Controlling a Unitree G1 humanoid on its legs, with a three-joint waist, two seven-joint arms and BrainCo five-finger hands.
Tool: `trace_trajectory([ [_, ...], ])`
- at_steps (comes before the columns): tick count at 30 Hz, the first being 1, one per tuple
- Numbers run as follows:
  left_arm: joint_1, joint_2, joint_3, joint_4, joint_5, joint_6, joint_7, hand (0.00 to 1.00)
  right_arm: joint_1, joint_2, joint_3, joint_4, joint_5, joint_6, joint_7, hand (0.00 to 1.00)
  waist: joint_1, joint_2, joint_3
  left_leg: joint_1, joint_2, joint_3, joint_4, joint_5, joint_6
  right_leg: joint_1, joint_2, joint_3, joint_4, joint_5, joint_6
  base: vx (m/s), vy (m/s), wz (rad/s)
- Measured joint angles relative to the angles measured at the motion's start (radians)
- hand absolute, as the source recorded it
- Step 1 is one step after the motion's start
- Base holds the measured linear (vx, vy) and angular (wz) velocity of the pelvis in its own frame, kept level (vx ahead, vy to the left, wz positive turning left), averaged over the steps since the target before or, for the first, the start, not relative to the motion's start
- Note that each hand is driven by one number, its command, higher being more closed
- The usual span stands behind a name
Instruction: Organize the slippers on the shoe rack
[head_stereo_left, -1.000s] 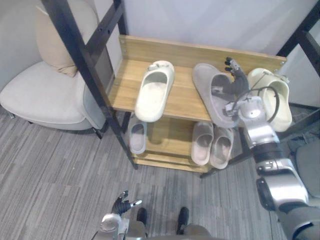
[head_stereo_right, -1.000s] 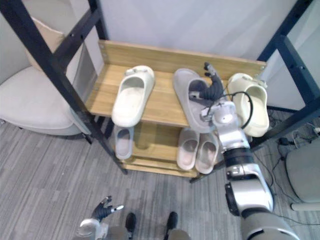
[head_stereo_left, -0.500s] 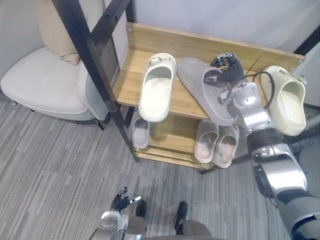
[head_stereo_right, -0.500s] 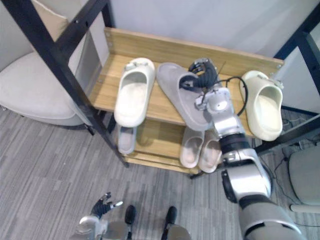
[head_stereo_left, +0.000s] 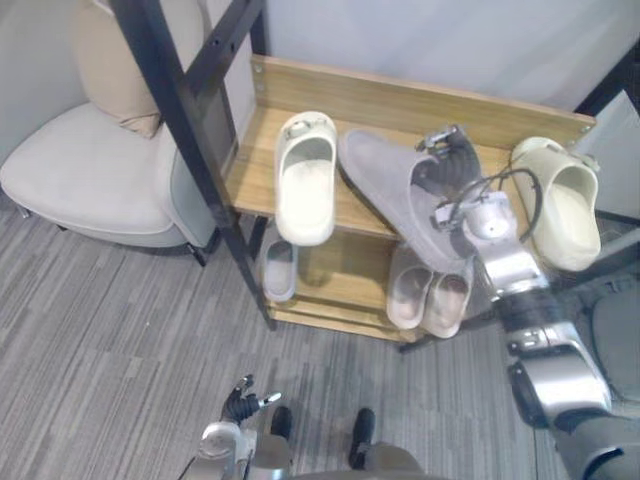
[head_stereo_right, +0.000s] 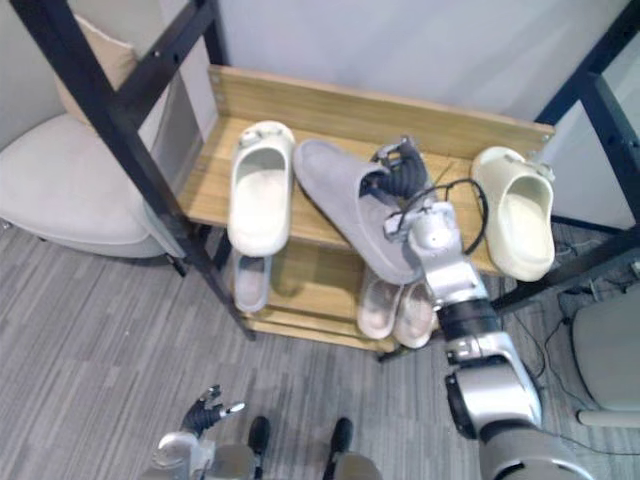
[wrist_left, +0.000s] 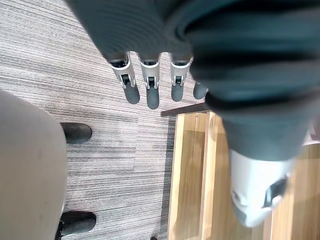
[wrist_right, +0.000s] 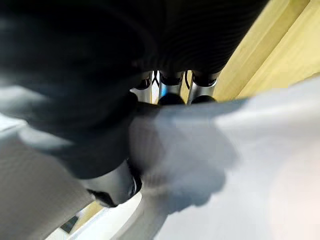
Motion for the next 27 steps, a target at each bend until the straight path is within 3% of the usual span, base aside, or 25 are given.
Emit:
trace_trajectory([
  [6, 0.001, -0.003, 0.014, 0.021, 0.004, 0.004, -0.003, 0.0, 0.151, 0.032, -0.056, -0.192, 0.036, -0.012, -0.003, 1.0, -0.017, -0.001, -0.015, 0.002, 0.003, 0.0, 0.002, 0.0, 0.0, 0.004, -0.002, 0.002, -0.001, -0.002, 0.002, -0.02, -0.006, 0.0],
  [11, 0.001, -0.008, 0.026, 0.059, 0.027, 0.006, -0.006, 0.0, 0.233, 0.045, -0.063, -0.354, 0.076, -0.058, 0.001, 1.0, -0.032, -0.001, -0.06, 0.003, 0.004, -0.001, 0.003, 0.0, 0.0, 0.005, -0.003, 0.003, -0.001, -0.004, 0.006, 0.0, 0.0, 0.0],
  [15, 0.001, -0.012, 0.039, 0.081, 0.048, 0.006, -0.02, 0.0, 0.324, 0.112, -0.09, -0.474, 0.102, -0.089, 0.008, 1.0, -0.047, -0.001, -0.084, 0.011, 0.002, -0.001, 0.004, 0.0, 0.0, 0.011, -0.005, 0.003, 0.0, -0.005, 0.007, -0.03, -0.004, 0.0],
  [21, 0.001, -0.018, 0.041, 0.118, 0.06, 0.005, -0.021, 0.0, 0.508, 0.156, -0.069, -0.589, 0.14, -0.115, 0.059, 1.0, -0.06, 0.011, -0.111, 0.027, -0.006, 0.0, 0.003, -0.001, 0.001, 0.025, -0.014, 0.009, 0.009, -0.022, 0.015, -0.04, -0.003, 0.0],
  [27, 0.001, -0.02, 0.039, 0.139, 0.062, 0.001, -0.024, 0.0, 0.625, 0.156, 0.044, -0.615, 0.138, -0.115, 0.155, 1.0, -0.067, 0.018, -0.132, 0.047, -0.006, 0.011, 0.002, -0.001, 0.001, 0.026, -0.015, 0.022, 0.034, -0.035, 0.016, -0.03, -0.001, -0.04],
])
